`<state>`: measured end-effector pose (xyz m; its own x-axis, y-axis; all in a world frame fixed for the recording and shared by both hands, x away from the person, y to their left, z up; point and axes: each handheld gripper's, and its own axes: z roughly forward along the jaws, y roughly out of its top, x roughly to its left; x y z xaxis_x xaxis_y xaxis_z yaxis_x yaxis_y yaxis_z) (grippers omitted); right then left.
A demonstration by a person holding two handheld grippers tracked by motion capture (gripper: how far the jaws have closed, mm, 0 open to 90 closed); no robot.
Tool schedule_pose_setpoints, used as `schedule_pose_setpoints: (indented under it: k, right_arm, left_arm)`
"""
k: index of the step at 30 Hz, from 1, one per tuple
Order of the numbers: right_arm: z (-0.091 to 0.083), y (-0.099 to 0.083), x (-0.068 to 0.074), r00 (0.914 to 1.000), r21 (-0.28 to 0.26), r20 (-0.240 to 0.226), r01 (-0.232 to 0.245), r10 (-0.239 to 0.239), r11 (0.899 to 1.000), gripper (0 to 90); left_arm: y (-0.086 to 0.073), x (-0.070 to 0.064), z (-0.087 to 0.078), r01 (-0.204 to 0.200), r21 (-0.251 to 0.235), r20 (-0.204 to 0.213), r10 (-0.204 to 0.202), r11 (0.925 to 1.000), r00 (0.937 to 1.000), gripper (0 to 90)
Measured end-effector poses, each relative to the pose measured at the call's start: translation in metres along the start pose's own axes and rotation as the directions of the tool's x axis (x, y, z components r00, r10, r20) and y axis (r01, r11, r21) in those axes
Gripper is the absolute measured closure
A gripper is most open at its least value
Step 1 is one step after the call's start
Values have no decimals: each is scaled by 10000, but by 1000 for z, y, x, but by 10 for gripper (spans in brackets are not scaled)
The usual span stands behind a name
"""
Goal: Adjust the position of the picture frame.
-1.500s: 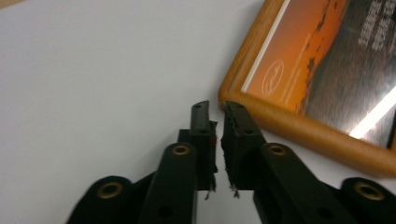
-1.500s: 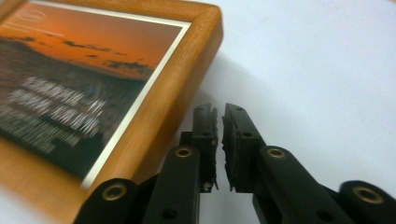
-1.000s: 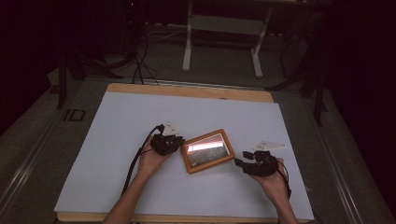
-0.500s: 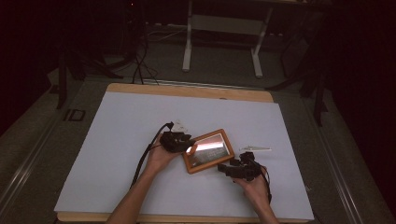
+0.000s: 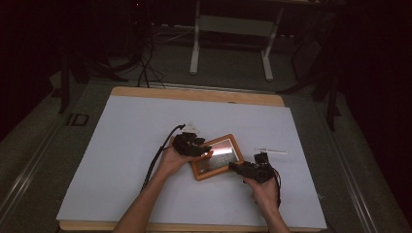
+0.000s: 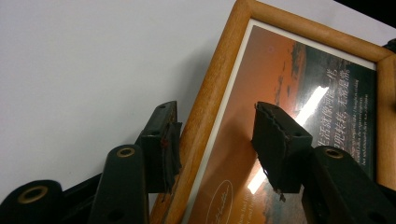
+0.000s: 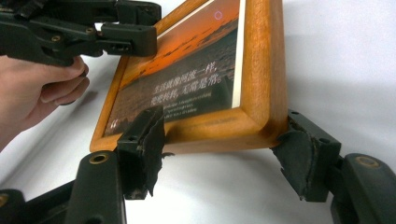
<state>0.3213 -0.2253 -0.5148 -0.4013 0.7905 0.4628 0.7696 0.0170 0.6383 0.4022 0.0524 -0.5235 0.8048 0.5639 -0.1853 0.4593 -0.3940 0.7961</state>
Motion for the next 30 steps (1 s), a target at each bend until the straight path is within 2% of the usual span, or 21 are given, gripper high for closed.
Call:
schedule_pose_setpoints:
  k: [4, 7, 14, 18, 22, 24, 27, 30]
  right_arm:
    - [2, -2, 4, 9997, 51, 124, -226, 226, 9997, 335]
    - [4, -5, 4, 9980, 167, -17, -635, 635, 9978, 336]
    - [12, -10, 9, 9958, 392, -355, -830, 844, 9958, 348]
    - [13, -7, 5, 9912, 296, -522, -1204, 1219, 9923, 356]
    - [10, -2, -3, 9877, 13, -298, -1536, 1536, 9881, 372]
    - [10, 1, -5, 9891, -195, 202, -1454, 1458, 9892, 392]
    - [10, 3, -9, 9879, -199, 137, -1543, 1545, 9878, 400]
    - [10, 3, -9, 9879, -208, 134, -1540, 1543, 9878, 402]
  left_arm:
    - [1, 0, 3, -40, -63, 176, 41, 10000, 9998, 492]
    - [0, 1, 3, -76, -116, 237, 79, 9999, 9997, 484]
    - [0, 2, 3, -47, -113, 320, 50, 9999, 9995, 473]
    - [0, 2, 1, 128, 70, 326, -130, 9999, 9994, 498]
    - [-2, 2, -1, 486, 389, 754, -514, 9981, 9958, 513]
    - [-3, 0, -1, 443, 551, 961, -494, 9975, 9941, 524]
    - [-2, 0, 0, 430, 594, 1000, -489, 9973, 9938, 522]
    - [-2, 0, 4, 559, 493, 1111, -611, 9972, 9919, 481]
